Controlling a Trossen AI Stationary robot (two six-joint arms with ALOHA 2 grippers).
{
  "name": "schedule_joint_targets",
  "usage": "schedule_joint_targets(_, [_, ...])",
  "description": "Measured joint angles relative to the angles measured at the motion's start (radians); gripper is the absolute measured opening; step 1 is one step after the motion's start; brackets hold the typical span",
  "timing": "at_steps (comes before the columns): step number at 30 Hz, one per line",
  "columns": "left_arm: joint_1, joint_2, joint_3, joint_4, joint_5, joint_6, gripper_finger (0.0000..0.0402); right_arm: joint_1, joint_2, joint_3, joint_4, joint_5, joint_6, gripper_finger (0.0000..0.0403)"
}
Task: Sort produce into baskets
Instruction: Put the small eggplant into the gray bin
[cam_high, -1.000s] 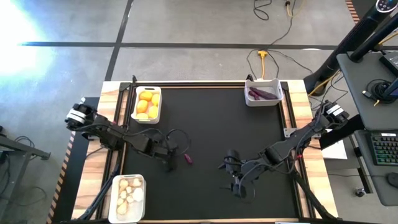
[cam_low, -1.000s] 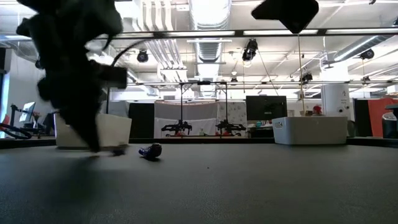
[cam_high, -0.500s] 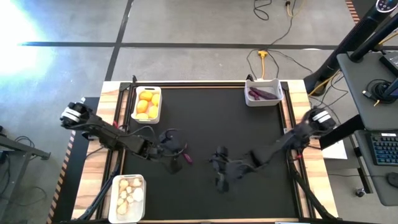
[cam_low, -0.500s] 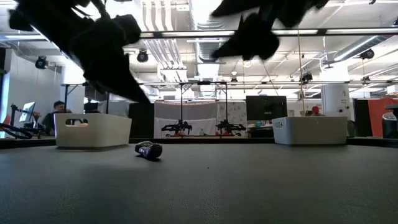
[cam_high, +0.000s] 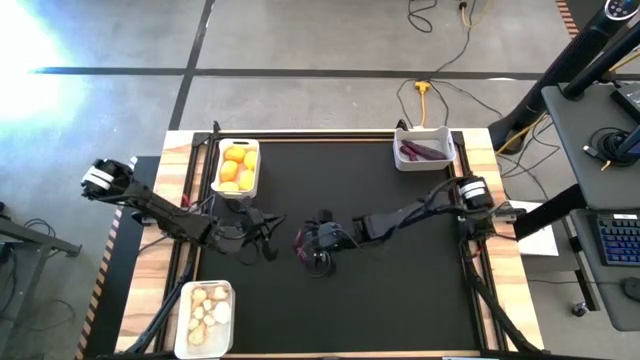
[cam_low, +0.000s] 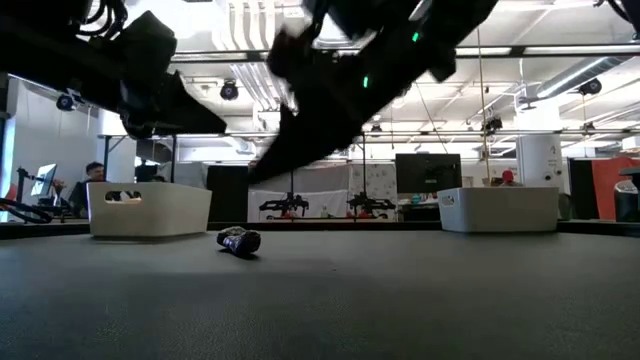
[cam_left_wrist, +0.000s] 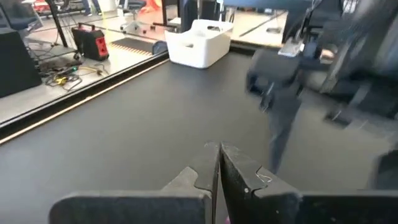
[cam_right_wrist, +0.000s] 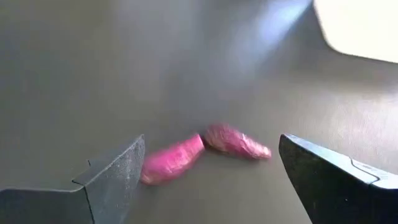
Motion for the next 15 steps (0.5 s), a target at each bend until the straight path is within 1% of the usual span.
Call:
schedule_joint_targets(4, [0.003,-0.012,-0.024,0.013,-0.010,-0.019,0.0000,-0.031,0.099,0.089,-0.037,0.000,-0.090,0.0364])
schedule_joint_targets(6, [0.004,-0.011,-0.024,0.014,-0.010,-0.016,0.0000,-0.047,0.143,0.149,-0.104,0.002,-0.144,0.0364])
schedule_joint_targets(8, [0.010,0.000,-0.021,0.021,-0.008,-0.010,0.0000,-0.067,0.187,0.213,-0.165,-0.001,-0.163,0.0364])
schedule_joint_targets(11, [0.010,0.014,-0.021,0.011,-0.008,-0.007,0.0000,-0.095,0.245,0.317,-0.264,-0.035,-0.150,0.0364])
schedule_joint_targets(12, [0.013,0.026,-0.012,0.016,-0.009,-0.007,0.0000,-0.103,0.255,0.340,-0.295,-0.066,-0.131,0.0364])
schedule_joint_targets(15, [0.015,0.043,-0.009,0.020,-0.026,0.006,0.0000,-0.124,0.292,0.389,-0.315,-0.141,-0.088,0.0363])
